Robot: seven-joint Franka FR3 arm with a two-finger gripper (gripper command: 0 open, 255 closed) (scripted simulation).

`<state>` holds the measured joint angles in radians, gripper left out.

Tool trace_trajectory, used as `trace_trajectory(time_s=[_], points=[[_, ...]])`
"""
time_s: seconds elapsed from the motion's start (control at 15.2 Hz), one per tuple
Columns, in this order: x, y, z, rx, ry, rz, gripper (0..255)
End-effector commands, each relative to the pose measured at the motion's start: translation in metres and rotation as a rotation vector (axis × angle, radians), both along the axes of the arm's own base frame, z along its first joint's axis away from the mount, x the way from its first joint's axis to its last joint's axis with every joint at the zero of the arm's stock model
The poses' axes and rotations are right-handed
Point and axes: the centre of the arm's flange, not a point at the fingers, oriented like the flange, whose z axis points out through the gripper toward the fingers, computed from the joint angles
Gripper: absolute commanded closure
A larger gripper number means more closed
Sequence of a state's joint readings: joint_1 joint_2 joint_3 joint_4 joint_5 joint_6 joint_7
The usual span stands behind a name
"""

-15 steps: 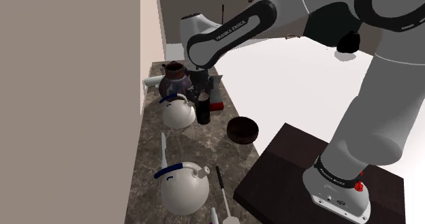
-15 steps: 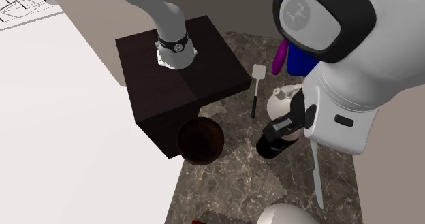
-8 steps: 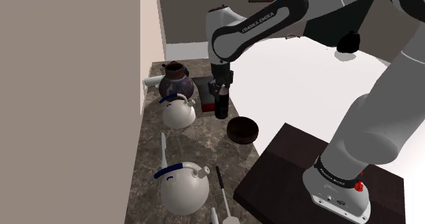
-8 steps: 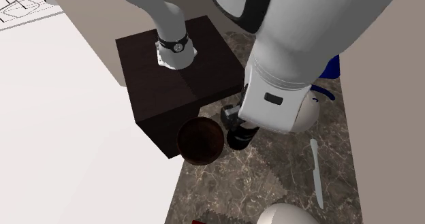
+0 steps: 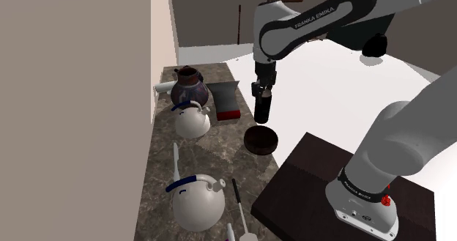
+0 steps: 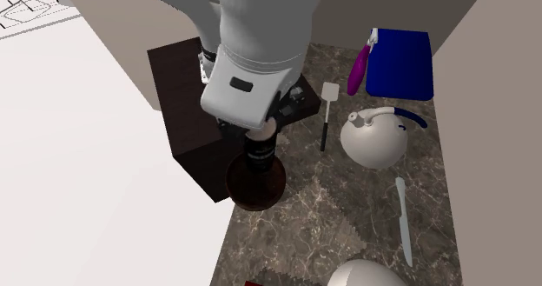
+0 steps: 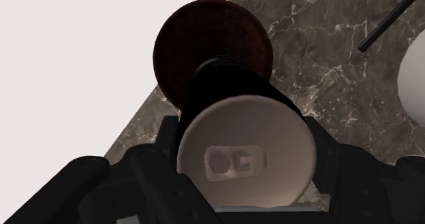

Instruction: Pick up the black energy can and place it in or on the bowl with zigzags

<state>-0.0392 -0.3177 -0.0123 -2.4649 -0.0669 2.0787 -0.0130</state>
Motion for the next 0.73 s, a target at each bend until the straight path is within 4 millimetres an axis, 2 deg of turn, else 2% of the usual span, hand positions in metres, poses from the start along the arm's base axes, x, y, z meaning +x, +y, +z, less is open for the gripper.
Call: trace_trajectory(time_s=[0.0,0.66], points=[[-0.014,-0.020,0.004,0.001,-0.001,0.001,255],[-0.014,-0.020,-0.048,0.001,-0.001,0.001,255]])
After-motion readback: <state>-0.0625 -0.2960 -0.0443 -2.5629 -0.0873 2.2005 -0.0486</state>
